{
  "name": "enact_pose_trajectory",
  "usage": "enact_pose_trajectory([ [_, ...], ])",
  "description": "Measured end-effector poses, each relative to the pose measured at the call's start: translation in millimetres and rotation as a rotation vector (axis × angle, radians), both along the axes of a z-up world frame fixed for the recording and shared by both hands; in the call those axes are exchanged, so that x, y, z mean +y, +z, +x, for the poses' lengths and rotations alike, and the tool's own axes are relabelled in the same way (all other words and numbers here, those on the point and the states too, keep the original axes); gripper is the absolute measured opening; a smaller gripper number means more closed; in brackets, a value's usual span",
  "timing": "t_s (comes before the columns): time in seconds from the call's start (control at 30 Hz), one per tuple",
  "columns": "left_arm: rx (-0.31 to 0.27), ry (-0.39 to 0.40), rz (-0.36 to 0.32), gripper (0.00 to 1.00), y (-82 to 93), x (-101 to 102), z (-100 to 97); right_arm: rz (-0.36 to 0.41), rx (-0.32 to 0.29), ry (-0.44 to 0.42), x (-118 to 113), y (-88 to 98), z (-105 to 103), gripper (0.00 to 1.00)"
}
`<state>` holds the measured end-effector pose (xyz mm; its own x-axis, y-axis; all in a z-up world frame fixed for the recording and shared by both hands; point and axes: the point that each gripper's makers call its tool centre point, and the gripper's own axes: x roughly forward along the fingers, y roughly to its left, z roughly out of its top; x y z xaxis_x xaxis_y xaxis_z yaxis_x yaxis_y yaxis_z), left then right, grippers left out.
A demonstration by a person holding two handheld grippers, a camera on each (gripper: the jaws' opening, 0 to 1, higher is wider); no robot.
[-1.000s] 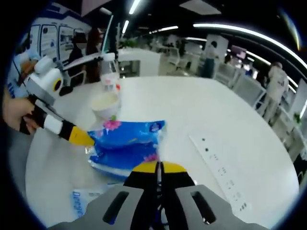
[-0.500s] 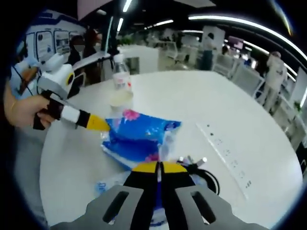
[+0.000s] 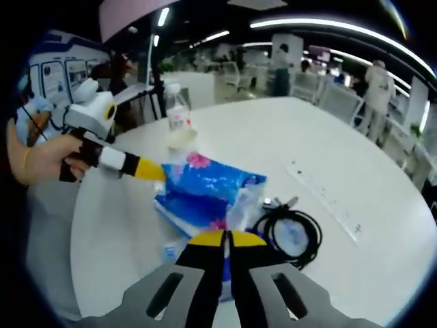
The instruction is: Arrange the tabletop items into an orderly group along one side of the table until the central work area is clear of visible clutter.
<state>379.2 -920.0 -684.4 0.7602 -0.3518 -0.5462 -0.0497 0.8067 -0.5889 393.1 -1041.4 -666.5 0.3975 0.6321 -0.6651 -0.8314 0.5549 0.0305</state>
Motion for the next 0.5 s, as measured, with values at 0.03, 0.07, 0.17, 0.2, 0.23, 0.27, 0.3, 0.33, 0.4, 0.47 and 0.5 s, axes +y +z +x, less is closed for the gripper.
enact_pose_trajectory([
  [0.03,-0.006,-0.007,0.004,0.01,0.9,-1,-0.7,0.002,0.0,-0.006,-2,0.3,-2,0.0],
  [0.07,-0.013,-0.027,0.001,0.01,2.5,-5,-1.9,0.009,0.003,-0.017,-5,0.9,-4,0.0],
  [0.17,-0.026,-0.059,-0.002,0.01,5.6,-13,-3.1,0.01,0.006,-0.038,-14,0.6,-9,0.0],
  [0.2,-0.031,-0.067,-0.004,0.01,6.8,-15,-3.2,0.014,0.008,-0.047,-16,0.8,-10,0.0],
  [0.23,-0.035,-0.077,-0.014,0.01,8.5,-19,-2.9,0.015,0.006,-0.055,-19,1.4,-11,0.0],
  [0.27,-0.041,-0.089,-0.02,0.01,10.3,-22,-2.7,0.015,0.005,-0.062,-22,1.9,-12,0.0],
  [0.3,-0.052,-0.098,-0.026,0.01,13.0,-25,-2.0,0.02,0.004,-0.075,-26,3.3,-14,0.0],
  [0.33,-0.059,-0.108,-0.03,0.01,14.9,-28,-1.9,0.024,0.003,-0.086,-29,4.3,-15,0.0],
  [0.4,-0.068,-0.137,-0.032,0.01,17.7,-36,-2.7,0.025,0.001,-0.099,-36,5.8,-17,0.0],
  [0.47,-0.077,-0.153,-0.027,0.01,19.2,-41,-3.6,0.03,0.003,-0.115,-42,7.3,-20,0.0],
  [0.5,-0.075,-0.158,-0.028,0.01,19.1,-44,-4.1,0.029,0.002,-0.119,-44,7.6,-21,0.0],
])
